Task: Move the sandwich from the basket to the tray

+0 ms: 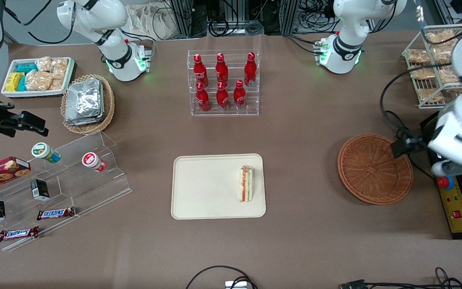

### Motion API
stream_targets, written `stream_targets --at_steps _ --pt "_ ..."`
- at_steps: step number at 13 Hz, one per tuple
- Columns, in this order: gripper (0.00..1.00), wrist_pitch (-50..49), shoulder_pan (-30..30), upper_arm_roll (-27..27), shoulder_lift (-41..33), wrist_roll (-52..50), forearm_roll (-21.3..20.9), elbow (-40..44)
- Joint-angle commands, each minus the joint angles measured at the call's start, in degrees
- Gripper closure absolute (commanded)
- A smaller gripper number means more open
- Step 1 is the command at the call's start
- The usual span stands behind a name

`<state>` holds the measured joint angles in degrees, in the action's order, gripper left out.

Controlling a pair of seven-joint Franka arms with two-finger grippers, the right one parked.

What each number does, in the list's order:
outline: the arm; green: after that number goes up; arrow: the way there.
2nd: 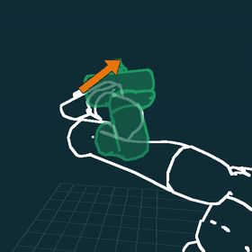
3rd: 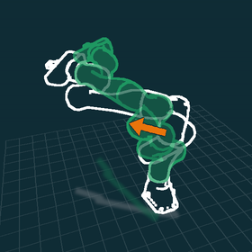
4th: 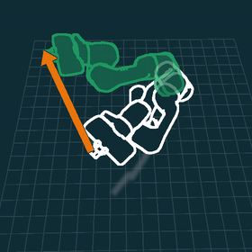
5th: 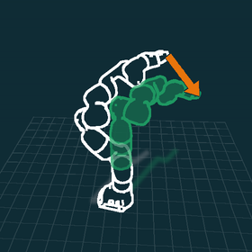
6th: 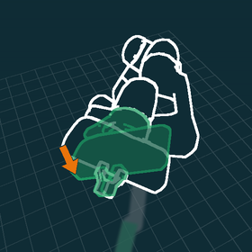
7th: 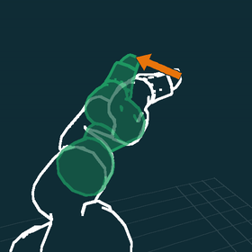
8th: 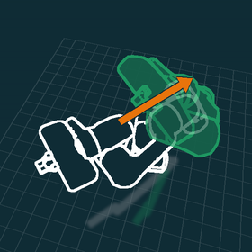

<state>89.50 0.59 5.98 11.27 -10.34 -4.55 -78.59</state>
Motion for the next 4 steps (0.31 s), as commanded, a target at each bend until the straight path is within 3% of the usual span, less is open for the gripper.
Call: stream_targets --at_steps 1,4 --pt "0.00 0.32 -2.25 0.61 -9.14 3.83 2.87 -8.59" --pt "0.00 -2.04 -2.97 0.70 -13.19 4.89 4.46 -10.36"
